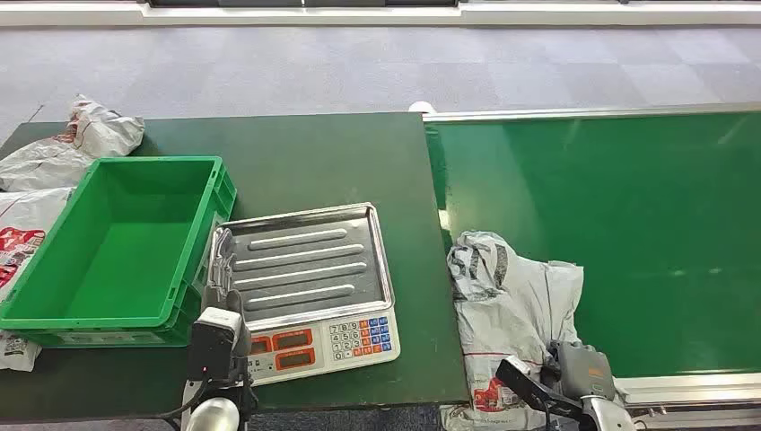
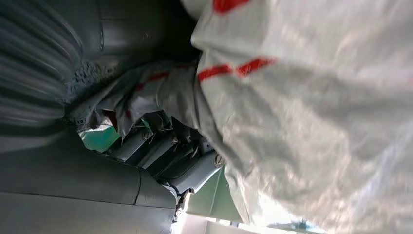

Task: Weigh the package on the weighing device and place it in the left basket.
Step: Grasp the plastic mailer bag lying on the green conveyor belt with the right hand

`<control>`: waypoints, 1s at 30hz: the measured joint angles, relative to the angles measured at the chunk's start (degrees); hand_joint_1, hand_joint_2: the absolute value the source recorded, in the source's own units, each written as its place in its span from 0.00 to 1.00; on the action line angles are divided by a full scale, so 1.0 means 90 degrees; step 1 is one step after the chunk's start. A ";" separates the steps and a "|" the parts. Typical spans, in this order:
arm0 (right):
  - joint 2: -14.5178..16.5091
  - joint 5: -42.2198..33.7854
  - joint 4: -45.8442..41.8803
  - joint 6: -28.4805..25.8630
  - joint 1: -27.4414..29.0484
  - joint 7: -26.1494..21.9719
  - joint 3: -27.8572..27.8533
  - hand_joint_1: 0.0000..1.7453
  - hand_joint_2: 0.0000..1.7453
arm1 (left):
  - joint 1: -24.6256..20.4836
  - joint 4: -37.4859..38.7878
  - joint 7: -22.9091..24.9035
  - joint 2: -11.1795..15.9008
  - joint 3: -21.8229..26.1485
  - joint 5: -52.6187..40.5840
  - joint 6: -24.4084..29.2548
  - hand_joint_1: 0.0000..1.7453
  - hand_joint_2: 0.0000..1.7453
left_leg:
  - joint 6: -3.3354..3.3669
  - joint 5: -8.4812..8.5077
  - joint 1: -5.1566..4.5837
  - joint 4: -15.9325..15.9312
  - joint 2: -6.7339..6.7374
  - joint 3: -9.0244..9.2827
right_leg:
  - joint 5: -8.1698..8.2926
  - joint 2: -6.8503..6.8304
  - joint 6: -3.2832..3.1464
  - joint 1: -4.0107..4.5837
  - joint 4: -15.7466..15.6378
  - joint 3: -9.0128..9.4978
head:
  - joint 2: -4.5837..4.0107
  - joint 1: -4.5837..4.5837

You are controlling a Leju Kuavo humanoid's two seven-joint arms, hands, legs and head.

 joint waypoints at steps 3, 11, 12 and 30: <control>0.0022 0.0027 -0.0407 -0.0002 0.0172 0.0003 -0.0108 1.00 1.00 | 0.0003 0.0000 -0.0006 -0.0001 0.0000 -0.0019 -0.0027 0.00 0.00 | 0.0000 -0.0001 -0.0002 0.0000 -0.0001 -0.0040 | -0.0001 -0.0001 0.0001 -0.0003 0.0000 -0.0010 | 0.0000 0.0001; -0.0047 0.0456 -0.2102 -0.0332 0.0512 0.0001 -0.0597 1.00 1.00 | -0.0003 0.0053 -0.0092 -0.0064 0.0000 -0.0110 -0.0097 0.00 0.00 | 0.0003 -0.0001 -0.0013 0.0001 0.0005 -0.0067 | 0.0000 0.0002 0.0002 -0.0013 0.0000 -0.0032 | 0.0000 -0.0001; -0.0099 0.0490 -0.2327 -0.0359 0.0522 0.0000 -0.0664 1.00 1.00 | -0.0005 0.0061 -0.0103 -0.0078 0.0000 -0.0122 -0.0097 0.00 0.00 | 0.0003 -0.0001 -0.0013 0.0001 0.0006 -0.0065 | 0.0001 0.0003 0.0002 -0.0013 0.0000 -0.0033 | 0.0000 0.0000; -0.2069 -0.0386 -0.3359 -0.0052 -0.3914 -0.2152 0.1866 1.00 1.00 | -0.0107 -0.1267 -0.1467 0.0039 0.0441 -0.0630 0.2046 0.00 0.00 | 0.0002 0.0047 -0.0019 0.0005 0.0017 -0.0062 | 0.0041 0.0017 0.0005 -0.0022 0.0020 -0.0069 | 0.0000 -0.0001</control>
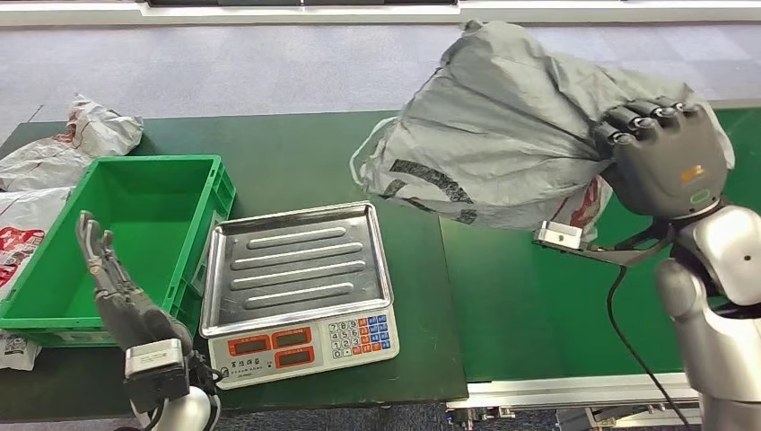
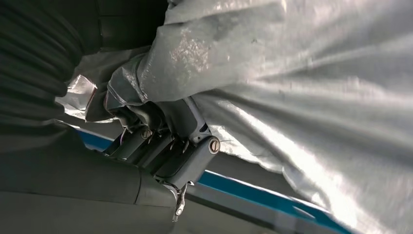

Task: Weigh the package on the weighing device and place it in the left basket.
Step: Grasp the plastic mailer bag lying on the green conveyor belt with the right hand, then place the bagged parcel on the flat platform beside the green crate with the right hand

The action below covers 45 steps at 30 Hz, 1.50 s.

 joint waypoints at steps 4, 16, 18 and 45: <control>-0.0158 -0.0179 0.0290 0.0016 -0.0642 -0.1622 0.0526 1.00 1.00 | -0.0010 -0.0304 -0.0008 0.0063 0.0119 -0.0039 0.0047 0.00 0.00 | 0.0000 0.0007 0.0001 0.0001 -0.0035 -0.0005 | 0.0002 -0.0031 -0.0002 0.0001 0.0000 0.0001 | 0.0000 0.0001; 0.0696 -0.2824 0.1794 0.0074 -0.1339 -0.1935 0.1703 1.00 1.00 | -0.0446 -0.1219 -0.0008 0.0109 0.0671 -0.0595 0.0050 0.00 0.00 | -0.0009 0.0014 0.0009 -0.0002 -0.0032 -0.0037 | 0.0005 -0.0029 -0.0006 0.0008 0.0002 0.0002 | 0.0000 0.0001; 0.1104 -0.3375 0.2136 0.0074 -0.1316 -0.1934 0.1863 1.00 1.00 | -0.0455 -0.1280 -0.0008 0.0107 0.0701 -0.0554 0.0050 0.00 0.00 | -0.0018 0.0021 0.0012 -0.0003 -0.0036 -0.0018 | 0.0008 -0.0031 -0.0010 0.0011 0.0006 -0.0007 | 0.0000 0.0000; 0.3352 -0.2611 0.4390 0.0591 -0.3388 -0.1934 0.2934 0.00 1.00 | -0.0126 -0.1300 -0.0008 -0.0004 0.0767 -0.0379 0.0050 0.00 0.00 | -0.0023 0.0032 0.0011 -0.0001 -0.0048 -0.0038 | 0.0012 -0.0044 -0.0020 0.0010 0.0017 -0.0031 | 0.0000 0.0000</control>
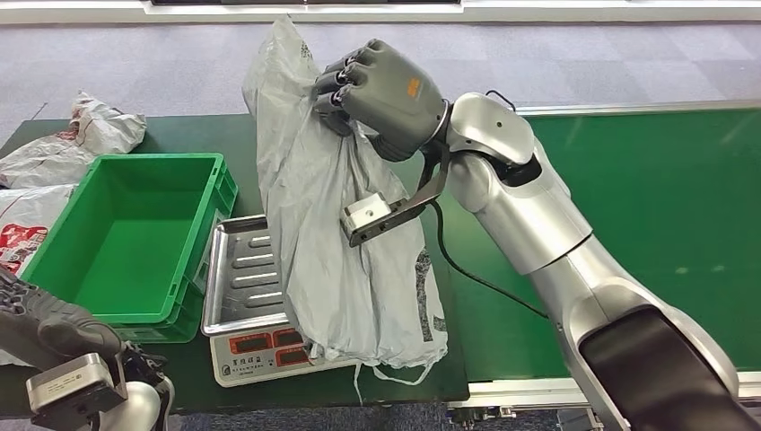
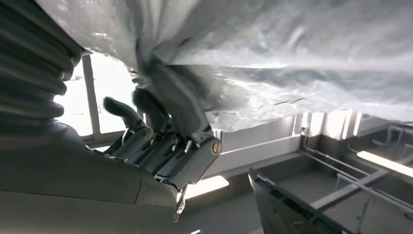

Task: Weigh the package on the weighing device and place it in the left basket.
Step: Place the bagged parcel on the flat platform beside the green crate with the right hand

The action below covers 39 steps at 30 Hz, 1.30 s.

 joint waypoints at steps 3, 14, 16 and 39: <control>0.0108 0.0026 0.0446 -0.0037 -0.0083 0.0000 0.0048 0.00 1.00 | 0.0025 -0.0007 0.0000 0.0005 0.0001 0.0060 0.0000 0.00 0.00 | 0.0000 0.0000 0.0000 0.0000 -0.0001 0.0001 | 0.0000 0.0000 0.0000 0.0000 0.0000 0.0001 | 0.0000 -0.0001; 0.0212 0.0133 0.1766 0.0121 -0.0409 0.0000 0.0166 0.00 1.00 | 0.0200 -0.0063 0.0000 0.0044 0.0001 0.0079 0.0000 0.00 0.00 | -0.0001 0.0001 0.0000 0.0001 -0.0002 0.0000 | 0.0000 -0.0001 0.0000 0.0000 0.0000 -0.0001 | 0.0000 0.0000; 0.0212 0.0135 0.1892 0.0131 -0.0462 0.0000 0.0179 0.00 1.00 | 0.0200 -0.0058 0.0000 0.0055 0.0001 0.0094 0.0000 0.00 0.00 | -0.0001 0.0001 -0.0001 0.0001 -0.0002 0.0000 | 0.0000 -0.0001 0.0000 0.0000 0.0000 -0.0002 | 0.0000 0.0000; 0.0157 0.0040 0.2733 -0.0128 -0.0959 0.0000 0.0273 0.00 0.00 | 0.0098 0.0270 0.0000 0.0227 -0.0100 0.0405 0.0000 0.00 0.00 | -0.0002 0.0002 -0.0001 0.0003 0.0002 0.0000 | 0.0002 0.0002 -0.0002 0.0001 0.0000 -0.0007 | 0.0000 0.0000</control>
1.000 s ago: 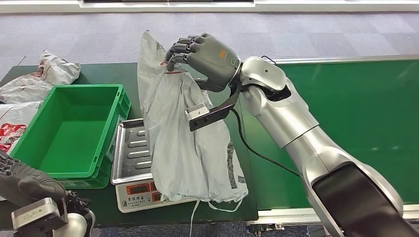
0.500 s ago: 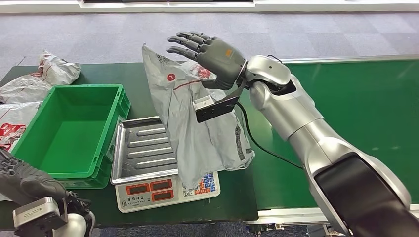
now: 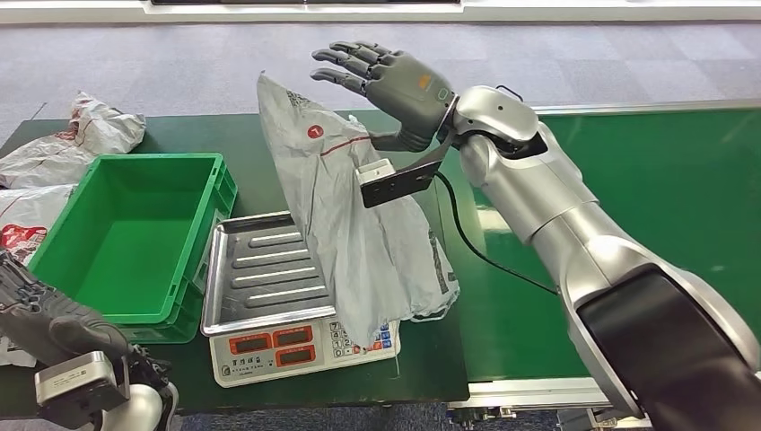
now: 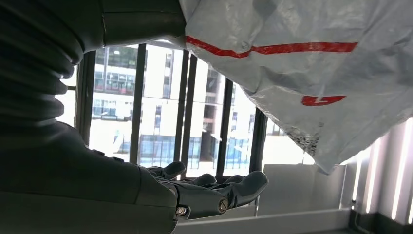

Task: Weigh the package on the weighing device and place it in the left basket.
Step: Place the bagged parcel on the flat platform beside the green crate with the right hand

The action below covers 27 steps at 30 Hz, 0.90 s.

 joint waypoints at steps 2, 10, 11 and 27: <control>-0.0014 -0.0089 0.0008 -0.0130 -0.0026 0.0000 -0.0015 0.00 0.00 | -0.0012 0.0032 0.0000 0.0014 -0.0011 0.0051 0.0000 0.00 0.00 | 0.0000 0.0000 0.0000 0.0000 0.0001 0.0000 | 0.0000 0.0000 0.0000 0.0000 0.0000 0.0000 | 0.0000 0.0000; 0.0041 -0.1110 0.0238 0.1423 -0.0266 0.0123 -0.0386 0.00 0.00 | -0.0138 0.0210 0.0000 0.0103 -0.0129 0.0315 0.0000 0.00 0.00 | -0.0002 0.0002 0.0000 0.0000 0.0003 -0.0002 | 0.0005 0.0002 -0.0002 0.0000 0.0001 -0.0001 | 0.0000 0.0000; 0.0089 -0.1085 0.0262 0.1454 -0.0311 0.0231 -0.0404 0.00 0.00 | -0.0145 0.0225 0.0000 0.0108 -0.0149 0.0341 0.0000 0.00 0.00 | -0.0003 0.0002 0.0001 0.0000 0.0005 -0.0002 | 0.0006 0.0005 -0.0002 0.0000 0.0001 -0.0003 | 0.0000 0.0001; 0.0811 -0.2120 -0.0089 0.0801 -0.1049 0.1330 0.0770 0.00 0.00 | 0.0039 0.0283 0.0000 0.0111 -0.0452 0.0766 0.0000 0.00 0.00 | -0.0004 0.0003 0.0006 0.0000 0.0010 -0.0009 | 0.0006 0.0013 -0.0007 0.0005 0.0003 -0.0010 | 0.0000 0.0000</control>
